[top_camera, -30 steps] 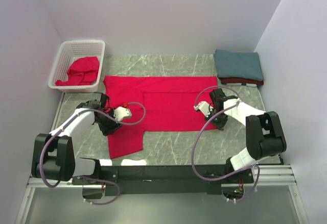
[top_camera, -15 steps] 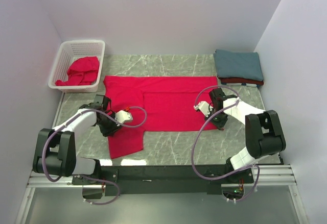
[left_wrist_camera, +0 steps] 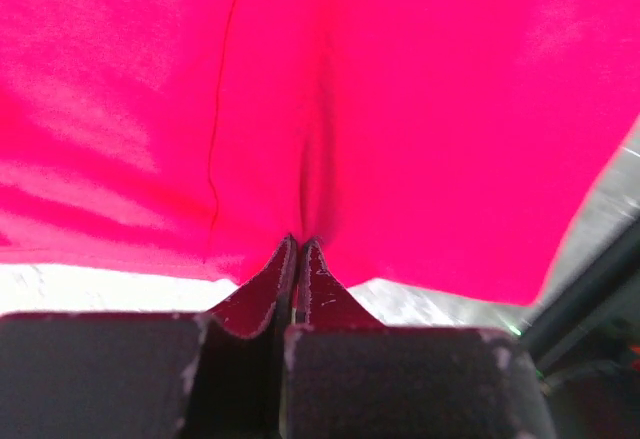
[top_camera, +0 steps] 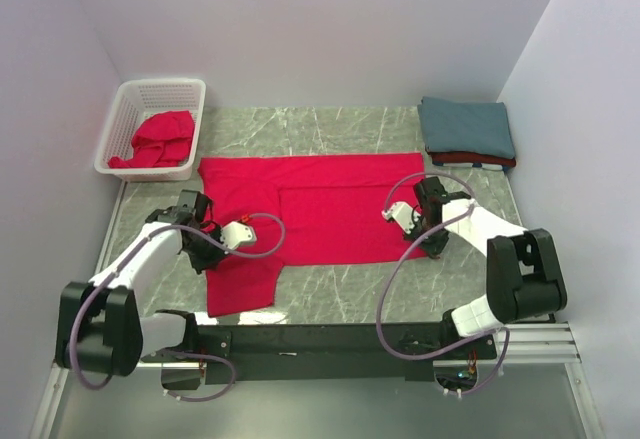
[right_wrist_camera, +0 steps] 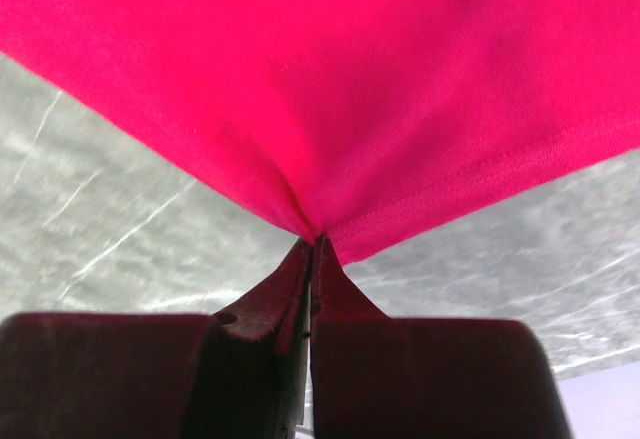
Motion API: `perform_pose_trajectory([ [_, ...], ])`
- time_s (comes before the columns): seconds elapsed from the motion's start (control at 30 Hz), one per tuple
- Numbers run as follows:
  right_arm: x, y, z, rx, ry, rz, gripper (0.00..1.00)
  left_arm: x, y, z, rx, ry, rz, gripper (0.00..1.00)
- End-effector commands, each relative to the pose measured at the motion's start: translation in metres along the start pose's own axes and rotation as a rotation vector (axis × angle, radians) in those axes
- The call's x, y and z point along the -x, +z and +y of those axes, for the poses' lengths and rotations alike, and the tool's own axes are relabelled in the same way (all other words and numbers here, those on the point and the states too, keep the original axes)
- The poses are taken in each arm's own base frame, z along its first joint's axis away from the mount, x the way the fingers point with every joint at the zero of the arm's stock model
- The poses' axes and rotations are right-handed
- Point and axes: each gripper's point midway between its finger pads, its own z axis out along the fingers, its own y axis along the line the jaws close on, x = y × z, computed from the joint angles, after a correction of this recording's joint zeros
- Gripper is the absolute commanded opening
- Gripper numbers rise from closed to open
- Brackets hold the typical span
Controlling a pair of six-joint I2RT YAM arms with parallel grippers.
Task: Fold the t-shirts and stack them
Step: Fold the tshirt
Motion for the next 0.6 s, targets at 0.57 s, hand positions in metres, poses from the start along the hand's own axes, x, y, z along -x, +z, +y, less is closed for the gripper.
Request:
perform_pose_trajectory([
  [0.57, 0.011, -0.040, -0.025, -0.011, 0.036, -0.084, 0.00, 0.022, -0.053, 0.024, -0.019, -0.090, -0.086, 0.01],
])
